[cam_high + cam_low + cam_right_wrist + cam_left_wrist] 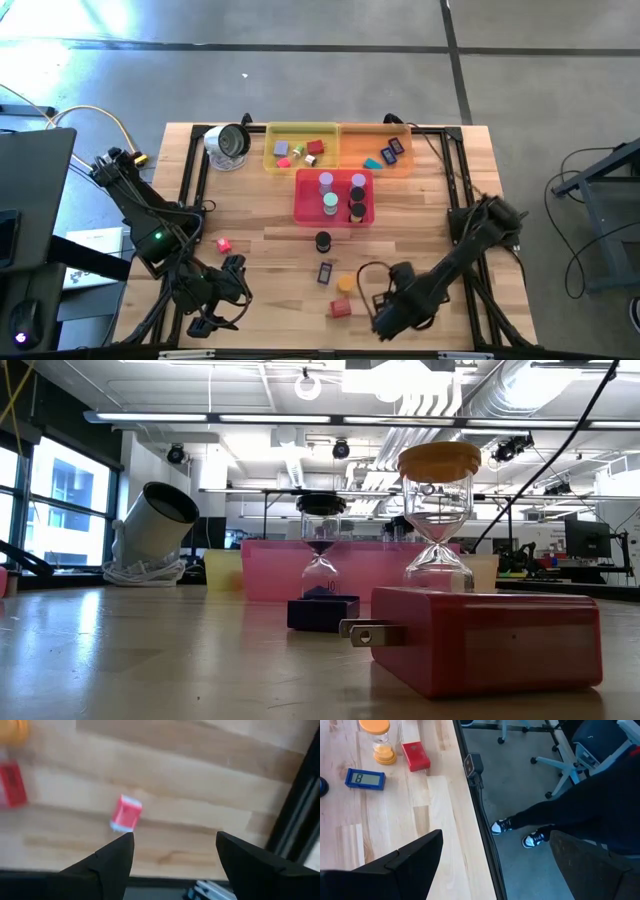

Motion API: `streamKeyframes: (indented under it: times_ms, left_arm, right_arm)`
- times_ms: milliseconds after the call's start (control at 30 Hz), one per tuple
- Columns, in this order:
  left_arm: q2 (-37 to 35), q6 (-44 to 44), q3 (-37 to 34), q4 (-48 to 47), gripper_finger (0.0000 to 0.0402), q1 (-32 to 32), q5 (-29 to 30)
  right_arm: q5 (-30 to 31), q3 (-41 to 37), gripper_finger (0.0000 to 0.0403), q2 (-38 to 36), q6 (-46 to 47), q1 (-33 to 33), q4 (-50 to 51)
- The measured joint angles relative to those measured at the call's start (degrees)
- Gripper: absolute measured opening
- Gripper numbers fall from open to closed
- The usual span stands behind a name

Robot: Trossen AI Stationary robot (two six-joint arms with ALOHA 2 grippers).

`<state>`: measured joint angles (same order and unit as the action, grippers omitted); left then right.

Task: Pick & Place Office items
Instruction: Put the pink and white charger adapter into the yellow bin

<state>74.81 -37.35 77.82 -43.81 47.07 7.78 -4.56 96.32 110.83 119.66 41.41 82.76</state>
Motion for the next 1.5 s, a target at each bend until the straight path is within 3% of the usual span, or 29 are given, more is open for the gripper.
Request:
streamKeyframes:
  times_ms: [200, 400, 533, 833, 1267, 1500]
  left_arm:
    - [0.0, 0.0, 0.0, 0.0, 0.0359, -0.4, 0.0]
    - [0.0, 0.0, 0.0, 0.0, 0.0359, -0.5, 0.0]
    - [0.0, 0.0, 0.0, 0.0, 0.0359, -0.5, 0.0]
    - [0.0, -0.2, 0.0, 0.1, 0.0359, -0.4, 0.0]
    - [0.0, -0.6, 0.0, 0.1, 0.0359, 1.2, 0.0]
    - [0.0, -0.4, 0.0, 0.1, 0.0359, 1.6, 3.4]
  right_arm:
    - [2.5, -15.7, 0.0271, -10.5, 3.7, 0.2, -13.9]
    - [1.0, -25.5, 0.0271, -12.2, 5.2, 0.3, -30.1]
    - [2.2, -27.1, 0.0271, -11.7, 4.9, 0.6, -37.0]
    - [3.8, -27.1, 0.0271, -11.1, 13.8, 0.6, -38.0]
    - [2.5, -27.0, 0.0271, -6.4, 15.9, 1.4, -42.3]
    - [2.1, -27.0, 0.0271, -3.9, 15.3, 0.3, -42.3]
